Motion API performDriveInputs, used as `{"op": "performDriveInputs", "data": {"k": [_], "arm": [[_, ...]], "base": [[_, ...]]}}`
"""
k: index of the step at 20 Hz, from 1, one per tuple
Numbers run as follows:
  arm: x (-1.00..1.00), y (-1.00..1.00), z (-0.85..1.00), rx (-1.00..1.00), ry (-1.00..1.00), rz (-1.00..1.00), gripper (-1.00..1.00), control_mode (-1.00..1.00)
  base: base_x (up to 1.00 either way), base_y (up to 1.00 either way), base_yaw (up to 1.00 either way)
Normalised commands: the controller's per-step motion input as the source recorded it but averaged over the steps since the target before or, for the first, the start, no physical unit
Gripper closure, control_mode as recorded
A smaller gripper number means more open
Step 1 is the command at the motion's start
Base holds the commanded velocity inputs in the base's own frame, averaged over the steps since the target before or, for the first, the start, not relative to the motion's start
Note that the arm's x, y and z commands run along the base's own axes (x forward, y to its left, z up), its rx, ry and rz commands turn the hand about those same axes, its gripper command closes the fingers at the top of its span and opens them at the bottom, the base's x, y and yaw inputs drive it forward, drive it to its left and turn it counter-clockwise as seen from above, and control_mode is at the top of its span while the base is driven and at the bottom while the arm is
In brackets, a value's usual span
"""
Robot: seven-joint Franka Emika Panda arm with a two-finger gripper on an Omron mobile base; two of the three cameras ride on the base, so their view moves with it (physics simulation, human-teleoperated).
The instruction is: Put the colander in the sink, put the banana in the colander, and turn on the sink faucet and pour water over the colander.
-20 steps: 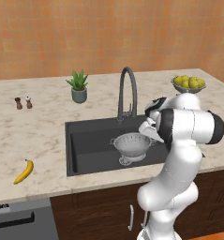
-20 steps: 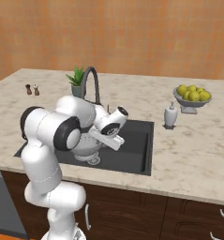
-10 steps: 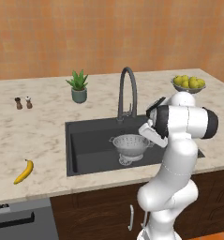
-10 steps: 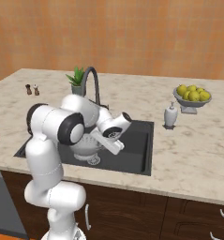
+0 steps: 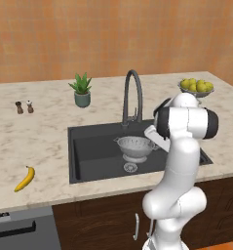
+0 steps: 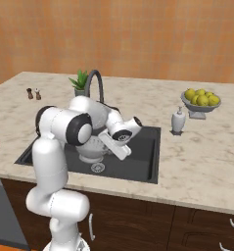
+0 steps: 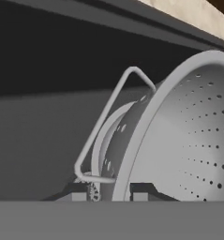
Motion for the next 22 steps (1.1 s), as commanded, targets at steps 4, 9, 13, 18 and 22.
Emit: {"op": "performDriveInputs", "data": {"k": [4, 9, 13, 18, 22], "arm": [[-0.15, -0.49, -0.55, 0.00, -0.36, 0.28, 1.00, -1.00], [-0.34, -0.50, -0.69, 0.01, -0.35, 0.33, 1.00, -1.00], [-0.29, -0.47, -0.81, 0.05, -0.31, 0.36, 1.00, -1.00], [-0.20, -0.53, -0.92, 0.07, -0.27, 0.37, 1.00, -1.00], [-0.24, -0.81, -0.90, 0.09, -0.26, 0.38, 1.00, -1.00]], "base": [[0.00, 0.00, 0.00], [0.00, 0.00, 0.00], [0.00, 0.00, 0.00], [0.00, 0.00, 0.00], [0.00, 0.00, 0.00]]}}
